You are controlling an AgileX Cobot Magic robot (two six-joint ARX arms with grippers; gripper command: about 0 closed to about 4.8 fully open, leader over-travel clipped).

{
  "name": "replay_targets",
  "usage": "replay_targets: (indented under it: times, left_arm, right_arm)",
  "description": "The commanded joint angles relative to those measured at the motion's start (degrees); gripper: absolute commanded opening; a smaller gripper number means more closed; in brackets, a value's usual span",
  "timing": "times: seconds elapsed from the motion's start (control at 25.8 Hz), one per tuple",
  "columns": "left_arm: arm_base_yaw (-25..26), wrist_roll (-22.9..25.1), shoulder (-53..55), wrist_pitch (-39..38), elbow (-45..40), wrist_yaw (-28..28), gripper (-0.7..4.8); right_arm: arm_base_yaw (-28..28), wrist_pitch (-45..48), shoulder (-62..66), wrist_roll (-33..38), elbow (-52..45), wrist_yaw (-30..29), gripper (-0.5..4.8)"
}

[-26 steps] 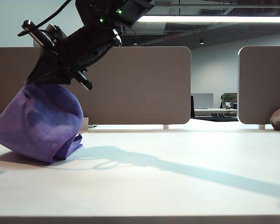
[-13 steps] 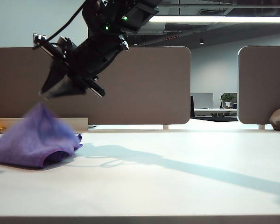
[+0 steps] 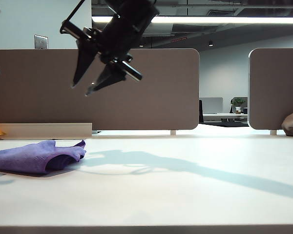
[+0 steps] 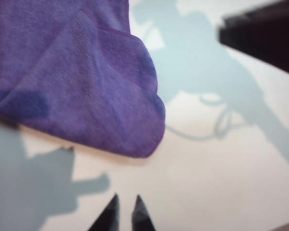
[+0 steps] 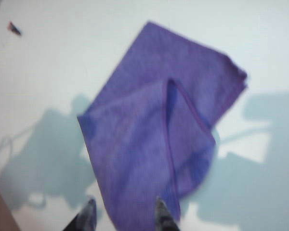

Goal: Fold the bottom of the cloth upward, then fold it vertically to form a square shape.

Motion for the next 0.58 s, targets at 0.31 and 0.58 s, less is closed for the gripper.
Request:
replay_targets:
  times: [0.31,0.58]
  left_arm:
    - [0.6,1.9,15.1,8.3,0.1,-1.3,0.93]
    - [4.5,1.9,18.5,13.9,0.2,-4.0,0.92]
  right_arm:
    - [-1.9,-17.9,-0.7,-5.4,0.1,-7.0,1.88]
    - [-2.0,-14.0,-0.7,-1.8,0.1,-13.1,2.03]
